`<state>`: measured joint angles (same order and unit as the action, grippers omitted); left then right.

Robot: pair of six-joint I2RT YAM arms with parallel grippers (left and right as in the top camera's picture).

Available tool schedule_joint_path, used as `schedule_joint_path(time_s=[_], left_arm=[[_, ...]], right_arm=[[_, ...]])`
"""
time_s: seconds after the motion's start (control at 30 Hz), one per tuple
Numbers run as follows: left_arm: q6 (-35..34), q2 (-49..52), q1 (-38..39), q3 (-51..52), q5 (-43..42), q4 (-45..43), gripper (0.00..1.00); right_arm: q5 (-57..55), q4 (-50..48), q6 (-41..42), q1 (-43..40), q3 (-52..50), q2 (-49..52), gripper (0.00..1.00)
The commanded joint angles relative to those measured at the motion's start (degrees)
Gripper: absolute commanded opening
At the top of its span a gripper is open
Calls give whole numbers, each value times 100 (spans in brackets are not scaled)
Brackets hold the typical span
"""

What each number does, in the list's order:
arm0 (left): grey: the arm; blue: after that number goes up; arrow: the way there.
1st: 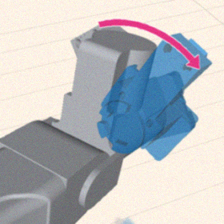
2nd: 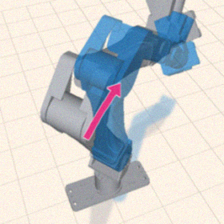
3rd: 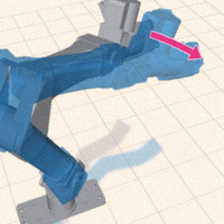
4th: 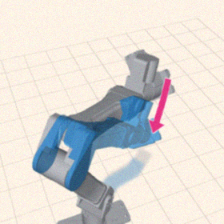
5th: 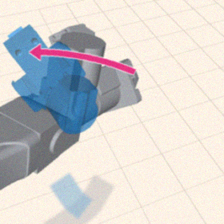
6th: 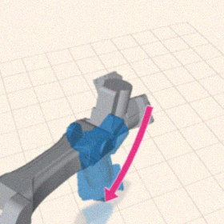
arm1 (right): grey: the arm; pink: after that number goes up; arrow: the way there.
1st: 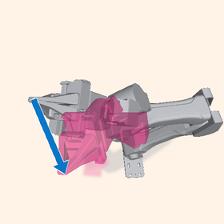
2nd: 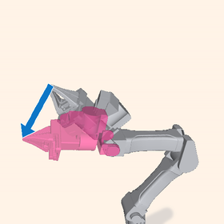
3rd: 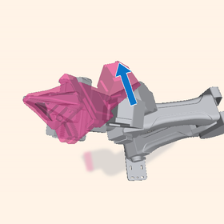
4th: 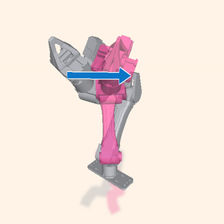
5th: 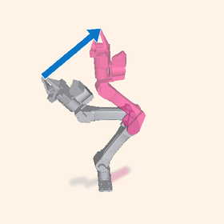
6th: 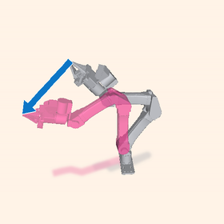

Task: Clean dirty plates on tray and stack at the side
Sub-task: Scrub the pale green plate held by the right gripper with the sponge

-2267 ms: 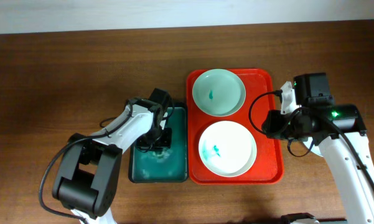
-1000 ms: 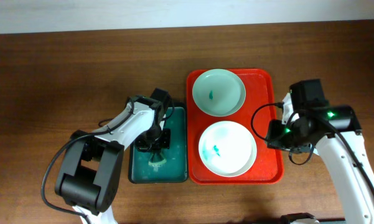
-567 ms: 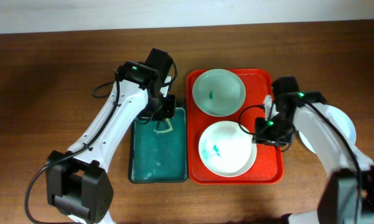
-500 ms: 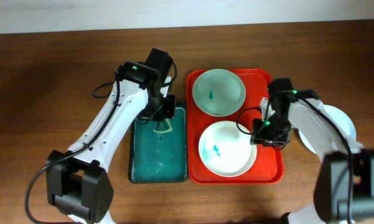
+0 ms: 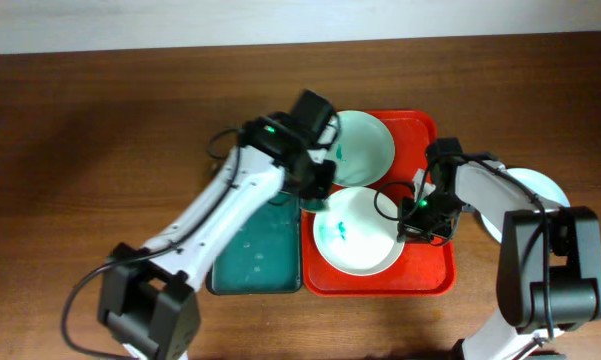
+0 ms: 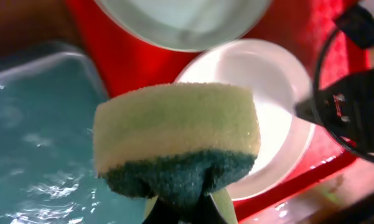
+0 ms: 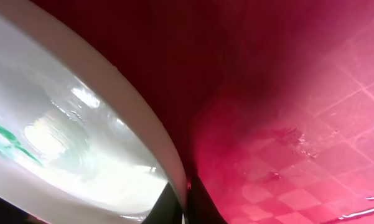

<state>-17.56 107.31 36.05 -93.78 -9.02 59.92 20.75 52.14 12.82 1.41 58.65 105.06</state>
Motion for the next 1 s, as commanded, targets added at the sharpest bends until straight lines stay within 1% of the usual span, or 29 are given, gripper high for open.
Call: schedule_joint_path(time_s=[0.0,0.13,0.27,0.3,0.37,0.47,0.53,0.63,0.7,0.73,0.77,0.8,0.83,0.9,0.93,0.97], left_arm=[[-501,610,428,-76,-297,-184,0],[-533,1327,717,-76,-999,-684,0],[-750,1963,782,-76,-986,-699,0],[-748,2107,765,-76,-787,-695,0],[-748,2192,728,-76,-109,-636,0],[-748,2190,717,-79,1427,-310,0],[-748,2192,704,-79,2157,-87,0],[-734,2192,651,-79,2712,39,0],[-721,2197,638,-79,2459,-37,0],[-717,2212,645,-79,1991,-105,0],[-678,2218,649,-76,1414,-170,0],[-481,2229,649,-76,254,-295,0],[-310,2234,664,-76,-708,-402,0],[-223,2234,732,-76,-1670,-590,0],[-223,2234,807,-76,-1882,-717,0],[-223,2234,872,-76,-1867,-791,0]], right_arm=[[-358,-120,-44,17,-295,269,5],[-358,-118,-190,17,-295,269,5],[-356,-118,-190,17,-295,269,5],[-358,-118,-190,17,-295,269,5],[-358,-116,-190,17,-295,269,5],[-358,-96,-190,17,-295,269,5],[-358,-98,-190,15,-295,269,5],[-358,-98,-190,15,-295,269,5],[-361,-98,-190,15,-295,269,5],[-361,-96,-190,15,-295,269,5],[-361,-96,-190,15,-295,269,5],[-361,-94,-190,15,-295,269,5],[-361,-94,-190,15,-295,269,5],[-361,-94,-190,15,-295,269,5],[-361,-96,-190,15,-295,269,5],[-361,-92,-190,15,-295,269,5]])
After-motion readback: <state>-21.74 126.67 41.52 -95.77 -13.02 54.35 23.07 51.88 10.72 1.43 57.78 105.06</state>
